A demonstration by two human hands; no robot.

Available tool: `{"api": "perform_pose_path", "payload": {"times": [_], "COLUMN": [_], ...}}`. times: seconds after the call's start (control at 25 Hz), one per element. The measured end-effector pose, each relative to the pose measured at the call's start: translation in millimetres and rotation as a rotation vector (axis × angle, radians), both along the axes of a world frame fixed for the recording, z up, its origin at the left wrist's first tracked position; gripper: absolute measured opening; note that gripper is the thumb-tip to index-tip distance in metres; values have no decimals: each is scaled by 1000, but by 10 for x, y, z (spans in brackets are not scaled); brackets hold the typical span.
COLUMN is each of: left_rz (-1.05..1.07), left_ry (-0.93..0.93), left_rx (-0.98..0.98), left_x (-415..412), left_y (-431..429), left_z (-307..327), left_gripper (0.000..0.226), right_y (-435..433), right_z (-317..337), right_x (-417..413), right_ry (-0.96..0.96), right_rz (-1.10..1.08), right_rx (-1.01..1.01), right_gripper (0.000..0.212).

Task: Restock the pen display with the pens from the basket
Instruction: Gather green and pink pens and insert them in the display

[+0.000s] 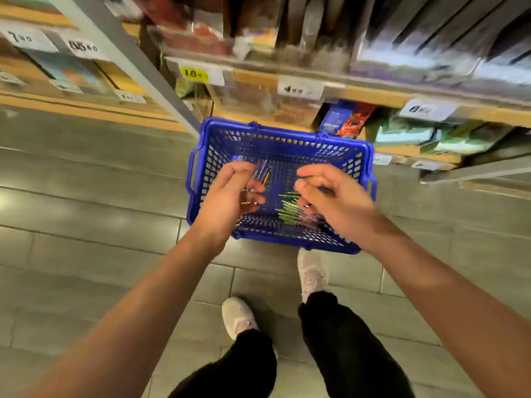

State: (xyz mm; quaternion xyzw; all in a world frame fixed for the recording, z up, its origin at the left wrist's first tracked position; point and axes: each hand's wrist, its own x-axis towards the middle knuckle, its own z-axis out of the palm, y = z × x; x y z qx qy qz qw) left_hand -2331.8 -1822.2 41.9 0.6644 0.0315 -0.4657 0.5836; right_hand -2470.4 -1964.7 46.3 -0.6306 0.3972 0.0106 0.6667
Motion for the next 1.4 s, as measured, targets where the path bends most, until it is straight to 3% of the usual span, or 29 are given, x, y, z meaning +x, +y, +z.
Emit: {"api": "perform_pose_path", "payload": {"times": [0.28, 0.52, 0.6, 0.72, 0.84, 1.0, 1.08, 1.2, 1.4], "left_rz": [-67, -233, -359, -564, -773, -880, -914, -907, -735], "left_ry": [7, -23, -45, -128, -235, -311, -324, -307, -108], "left_rx": [102, 235, 295, 376, 418, 403, 427, 479, 490], "left_x": [106, 369, 409, 421, 368, 315, 336, 324, 290], "left_y": [19, -226, -343, -544, -743, -896, -913, -884, -793], "left_z": [-1733, -2711, -2955, -3191, -3356, -3464, -3448, -3405, -3507], "left_gripper": [11, 17, 12, 15, 15, 23, 30, 26, 26], "right_y": [-177, -471, -625, -834, -889, -796, -726, -675, -812], "right_z": [-1807, -2846, -3083, -3369, -3640, -3848, -3917, -4001, -3937], "right_x": [101, 481, 568, 571, 357, 186, 249, 356, 470], "right_ry": [140, 175, 282, 581, 828, 892, 904, 917, 906], "right_rz": [207, 449, 638, 1136, 1433, 1339, 1314, 1239, 1098], "right_rx": [-84, -252, -428, -705, -782, -806, -887, -924, -820], "right_gripper": [17, 20, 25, 30, 29, 18, 36, 38, 25]}}
